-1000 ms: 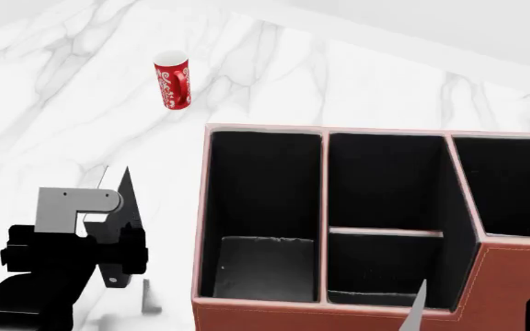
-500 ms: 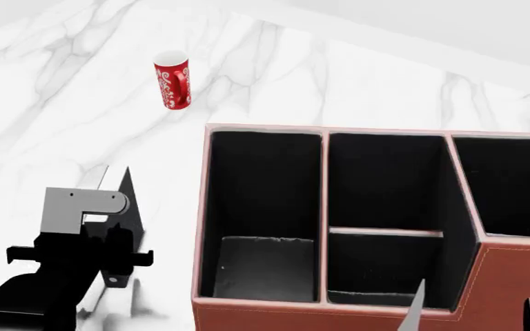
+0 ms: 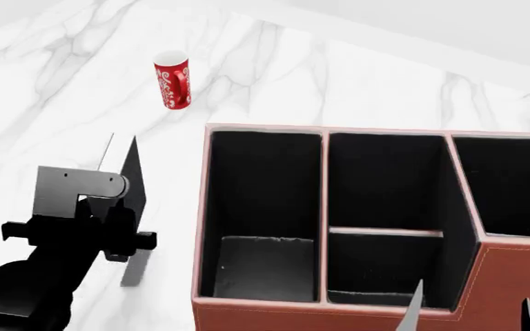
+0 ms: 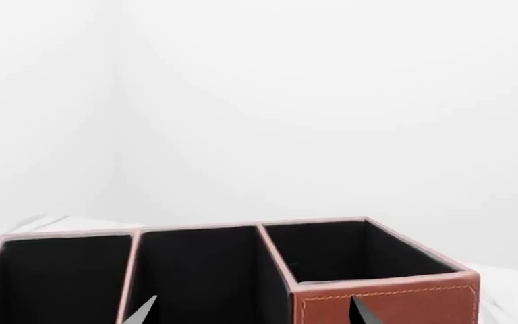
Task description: Pick up the book and place it in the left compartment of the caddy.
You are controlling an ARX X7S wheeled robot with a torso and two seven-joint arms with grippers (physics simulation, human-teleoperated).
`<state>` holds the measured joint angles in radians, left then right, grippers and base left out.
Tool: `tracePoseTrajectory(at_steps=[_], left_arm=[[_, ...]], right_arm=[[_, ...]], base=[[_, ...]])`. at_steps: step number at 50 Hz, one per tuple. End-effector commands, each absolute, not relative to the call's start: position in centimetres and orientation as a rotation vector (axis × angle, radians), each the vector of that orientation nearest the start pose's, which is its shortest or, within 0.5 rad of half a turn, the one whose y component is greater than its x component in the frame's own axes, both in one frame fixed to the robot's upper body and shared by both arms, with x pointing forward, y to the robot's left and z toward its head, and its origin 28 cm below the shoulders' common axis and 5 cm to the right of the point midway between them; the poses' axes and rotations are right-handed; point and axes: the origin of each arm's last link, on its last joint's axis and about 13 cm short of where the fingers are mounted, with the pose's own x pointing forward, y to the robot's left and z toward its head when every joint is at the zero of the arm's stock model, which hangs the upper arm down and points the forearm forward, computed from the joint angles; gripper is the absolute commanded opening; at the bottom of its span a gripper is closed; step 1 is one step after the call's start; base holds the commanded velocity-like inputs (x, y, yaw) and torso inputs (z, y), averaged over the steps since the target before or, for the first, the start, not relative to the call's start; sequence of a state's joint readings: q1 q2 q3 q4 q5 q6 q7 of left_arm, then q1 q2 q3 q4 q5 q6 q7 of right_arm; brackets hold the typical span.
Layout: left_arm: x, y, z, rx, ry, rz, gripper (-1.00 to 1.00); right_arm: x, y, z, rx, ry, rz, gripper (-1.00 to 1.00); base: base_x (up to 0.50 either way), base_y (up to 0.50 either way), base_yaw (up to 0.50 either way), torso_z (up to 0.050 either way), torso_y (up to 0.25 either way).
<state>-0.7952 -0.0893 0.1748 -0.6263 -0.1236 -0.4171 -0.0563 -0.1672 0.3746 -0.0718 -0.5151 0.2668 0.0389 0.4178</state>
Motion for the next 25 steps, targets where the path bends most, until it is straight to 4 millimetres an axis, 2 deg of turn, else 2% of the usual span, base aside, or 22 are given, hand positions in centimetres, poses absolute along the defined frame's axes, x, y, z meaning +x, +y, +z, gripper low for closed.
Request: tracePoseTrajectory(at_steps=[1,14,25], left_arm=[[34.5,20.0,14.6,0.082,0.031,-0.037,-1.0],[31.6,19.2,18.9,0.105,-0.106,-0.055,-1.0],[28.3,18.3,22.6,0.107,-0.235,-0.099,-1.0]], right_arm=[[17.1,-13.7,9.4,-0.007,-0.282,-0.174,1.0],[17.0,-13.8,9.5,-0.007,-0.283,-0.173,1.0],[17.0,-13.8,9.5,-0.007,-0.283,-0.173,1.0]], base=[[0.0,0.0,0.0,0.0,0.0],[0.0,0.0,0.0,0.0,0.002],[0.0,0.0,0.0,0.0,0.002]])
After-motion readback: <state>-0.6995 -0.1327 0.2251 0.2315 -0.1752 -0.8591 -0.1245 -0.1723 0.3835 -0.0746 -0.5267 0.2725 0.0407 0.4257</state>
